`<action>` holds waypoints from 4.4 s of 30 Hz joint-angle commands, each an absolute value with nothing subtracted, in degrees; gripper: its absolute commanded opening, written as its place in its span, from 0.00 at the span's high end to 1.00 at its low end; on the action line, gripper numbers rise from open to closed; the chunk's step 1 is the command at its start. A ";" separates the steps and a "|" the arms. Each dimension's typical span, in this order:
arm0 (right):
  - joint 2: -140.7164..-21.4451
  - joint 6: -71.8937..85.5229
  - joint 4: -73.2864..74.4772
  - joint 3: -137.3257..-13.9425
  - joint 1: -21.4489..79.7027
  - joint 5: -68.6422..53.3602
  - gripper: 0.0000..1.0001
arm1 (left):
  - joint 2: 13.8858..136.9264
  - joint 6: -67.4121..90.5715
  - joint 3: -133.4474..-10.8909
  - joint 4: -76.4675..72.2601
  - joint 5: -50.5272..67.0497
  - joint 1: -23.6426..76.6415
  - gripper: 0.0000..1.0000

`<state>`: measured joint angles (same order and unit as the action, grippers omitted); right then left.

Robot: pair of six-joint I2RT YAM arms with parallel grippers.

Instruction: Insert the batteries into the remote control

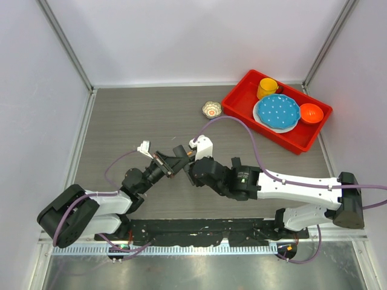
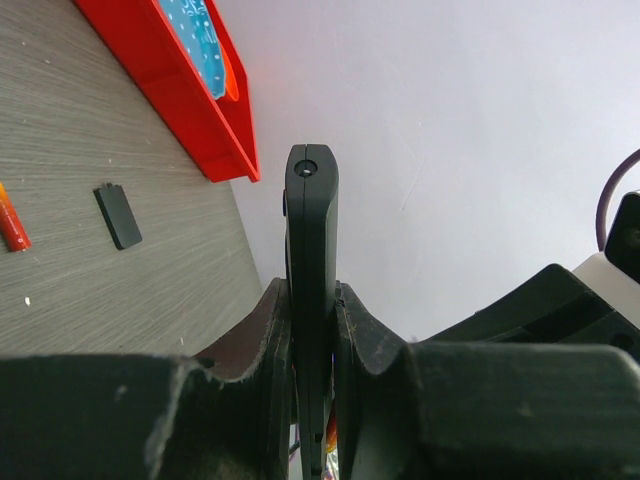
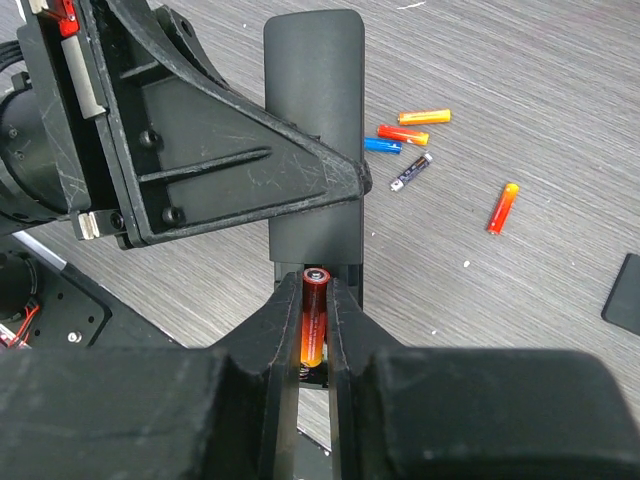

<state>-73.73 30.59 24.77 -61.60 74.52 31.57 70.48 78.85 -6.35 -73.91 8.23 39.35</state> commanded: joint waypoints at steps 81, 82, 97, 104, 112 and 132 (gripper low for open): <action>-83.93 37.79 30.14 -67.58 73.04 27.07 0.86 | 64.51 75.67 -8.44 -86.13 4.22 39.55 1.00; -84.02 37.88 30.23 -67.76 73.04 27.16 0.85 | 64.60 75.59 -8.35 -86.13 4.31 39.55 1.00; -84.55 37.44 31.64 -69.87 72.77 27.86 0.75 | 65.92 75.59 -8.09 -86.13 5.18 39.55 1.00; -84.46 37.62 32.34 -70.66 72.77 28.21 0.72 | 66.01 75.41 -7.91 -85.87 5.27 39.55 1.00; -83.85 37.97 33.31 -71.10 72.77 29.09 0.69 | 65.92 75.24 -7.56 -85.78 4.83 39.55 1.00; -82.09 38.58 35.86 -73.82 72.77 31.37 0.63 | 66.80 74.62 -6.59 -84.99 4.22 39.55 1.00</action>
<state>-83.40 37.69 33.50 -70.65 72.90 28.67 66.70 73.54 -6.28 -70.41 4.16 39.31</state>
